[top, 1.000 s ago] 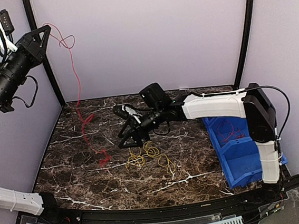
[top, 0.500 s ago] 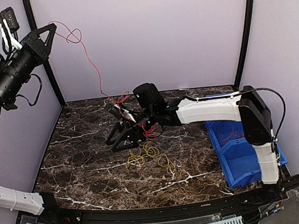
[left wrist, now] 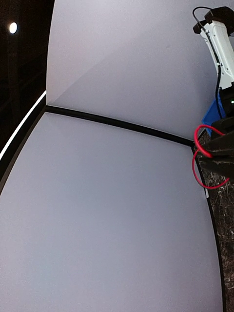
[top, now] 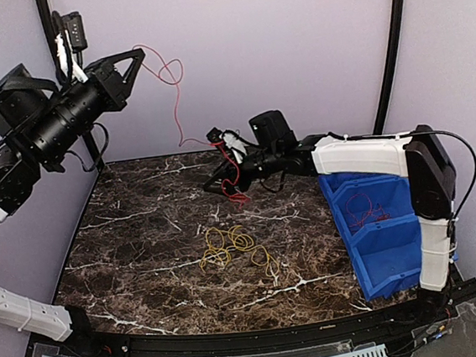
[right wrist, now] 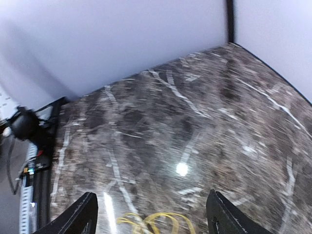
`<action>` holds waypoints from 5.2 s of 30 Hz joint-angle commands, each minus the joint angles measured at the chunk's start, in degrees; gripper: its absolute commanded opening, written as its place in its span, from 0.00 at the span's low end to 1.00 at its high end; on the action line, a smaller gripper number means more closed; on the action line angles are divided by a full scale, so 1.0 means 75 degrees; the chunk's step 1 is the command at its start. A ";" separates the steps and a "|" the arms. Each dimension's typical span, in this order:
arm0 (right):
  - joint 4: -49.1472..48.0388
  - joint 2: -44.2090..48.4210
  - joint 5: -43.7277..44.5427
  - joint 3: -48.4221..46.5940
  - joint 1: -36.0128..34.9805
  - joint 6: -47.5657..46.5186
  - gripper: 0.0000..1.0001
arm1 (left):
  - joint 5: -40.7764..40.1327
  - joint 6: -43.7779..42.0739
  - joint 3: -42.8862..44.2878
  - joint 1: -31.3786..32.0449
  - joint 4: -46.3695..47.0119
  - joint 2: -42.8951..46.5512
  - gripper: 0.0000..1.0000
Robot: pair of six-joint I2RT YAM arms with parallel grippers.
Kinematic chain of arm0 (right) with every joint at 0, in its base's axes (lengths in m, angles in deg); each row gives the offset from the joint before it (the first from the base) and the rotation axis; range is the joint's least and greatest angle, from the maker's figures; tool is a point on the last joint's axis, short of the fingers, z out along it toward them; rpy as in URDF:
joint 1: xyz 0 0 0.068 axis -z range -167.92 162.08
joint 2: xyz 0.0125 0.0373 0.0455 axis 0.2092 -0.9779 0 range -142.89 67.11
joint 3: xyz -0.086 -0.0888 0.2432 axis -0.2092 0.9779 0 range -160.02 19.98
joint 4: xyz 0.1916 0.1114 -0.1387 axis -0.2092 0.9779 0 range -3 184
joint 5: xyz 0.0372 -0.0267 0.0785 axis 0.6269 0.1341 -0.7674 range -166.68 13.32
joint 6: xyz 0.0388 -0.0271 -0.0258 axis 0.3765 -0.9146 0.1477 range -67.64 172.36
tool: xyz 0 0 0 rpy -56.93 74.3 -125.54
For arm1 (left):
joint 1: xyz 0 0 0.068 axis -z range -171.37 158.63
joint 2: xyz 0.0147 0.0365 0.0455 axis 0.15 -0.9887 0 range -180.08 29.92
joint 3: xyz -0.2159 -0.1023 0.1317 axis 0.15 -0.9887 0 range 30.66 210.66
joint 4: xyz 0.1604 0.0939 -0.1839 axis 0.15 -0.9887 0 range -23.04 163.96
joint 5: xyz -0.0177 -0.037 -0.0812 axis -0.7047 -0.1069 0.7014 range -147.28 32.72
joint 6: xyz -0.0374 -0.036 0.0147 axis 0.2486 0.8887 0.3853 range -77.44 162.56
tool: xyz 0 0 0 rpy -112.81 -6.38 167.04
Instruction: Untangle the cables
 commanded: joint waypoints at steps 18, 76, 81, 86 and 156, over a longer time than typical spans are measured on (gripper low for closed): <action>0.0972 0.3350 -0.2683 0.1704 0.2005 -0.2025 0.79 | 0.1358 0.0860 -0.0471 -0.0018 0.1195 -0.1359 0.00; 0.1248 0.3715 -0.3835 0.0185 0.1978 0.0451 0.00 | 0.0514 0.0367 -0.5451 0.1115 0.6326 -0.3695 0.76; 0.1073 0.3752 -0.3918 0.0182 0.2133 0.0651 0.00 | 0.2628 0.0059 -0.4765 0.1107 0.8227 -0.5143 0.75; 0.0924 0.3833 -0.3977 0.0231 0.2291 0.0802 0.00 | 0.2949 0.0294 -0.3856 0.1107 0.8434 -0.6359 0.71; 0.0738 0.4053 -0.4436 0.0332 0.2454 0.0882 0.00 | 0.2520 0.0052 -0.4656 0.1178 0.8639 -0.5968 0.14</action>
